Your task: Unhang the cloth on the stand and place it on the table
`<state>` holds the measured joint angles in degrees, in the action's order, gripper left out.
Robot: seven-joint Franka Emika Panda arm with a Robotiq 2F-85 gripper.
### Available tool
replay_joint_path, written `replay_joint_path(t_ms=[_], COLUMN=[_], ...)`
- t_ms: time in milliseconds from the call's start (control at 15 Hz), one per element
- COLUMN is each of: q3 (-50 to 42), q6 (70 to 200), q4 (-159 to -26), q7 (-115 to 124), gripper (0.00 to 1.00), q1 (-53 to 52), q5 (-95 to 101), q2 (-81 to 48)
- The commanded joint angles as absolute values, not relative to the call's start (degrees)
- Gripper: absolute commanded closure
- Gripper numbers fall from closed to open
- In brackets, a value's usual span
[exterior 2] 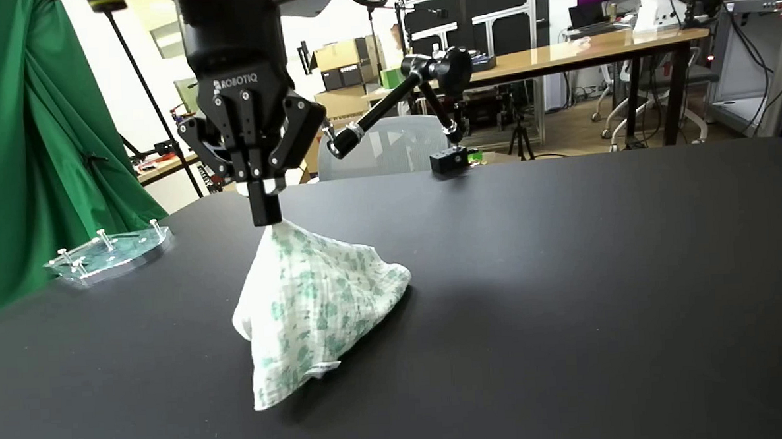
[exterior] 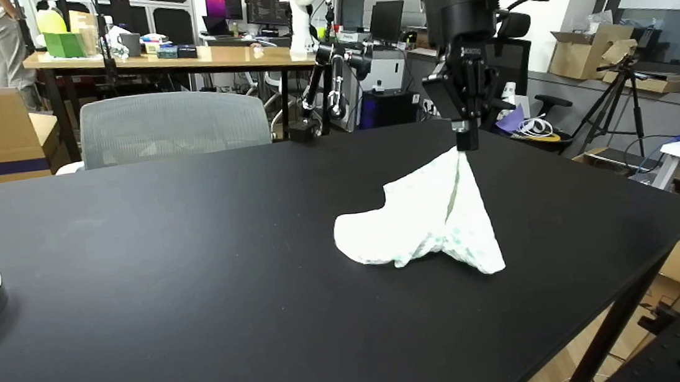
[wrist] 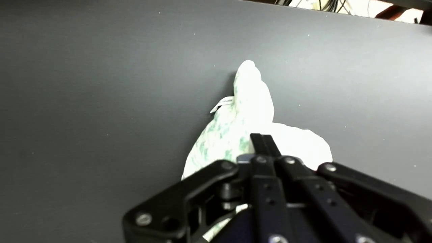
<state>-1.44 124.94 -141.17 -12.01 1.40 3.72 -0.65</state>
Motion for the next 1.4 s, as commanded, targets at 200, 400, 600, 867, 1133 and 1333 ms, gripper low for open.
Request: replay_joint_path(t_ms=[200, 400, 600, 867, 1133, 1333], q3=[-2.57, -3.53, -4.69, -5.9, -5.9, -5.12], q6=[141.95, 149.01, 151.14, 150.59, 148.89, 147.5], q4=[-141.98, -140.82, -140.07, -139.72, -141.12, -142.48], q7=[-4.08, -0.18, 2.31, 3.85, 4.97, 5.2], gripper=[1.0, 1.0, 1.0, 0.68, 0.41, 0.2], q1=[2.36, 2.71, 2.73, 2.24, 1.4, 0.69], q5=[5.28, 7.37, 8.41, 9.1, 11.02, 12.32], q2=[-2.17, -5.5, -8.29, -9.75, -6.95, -3.37])
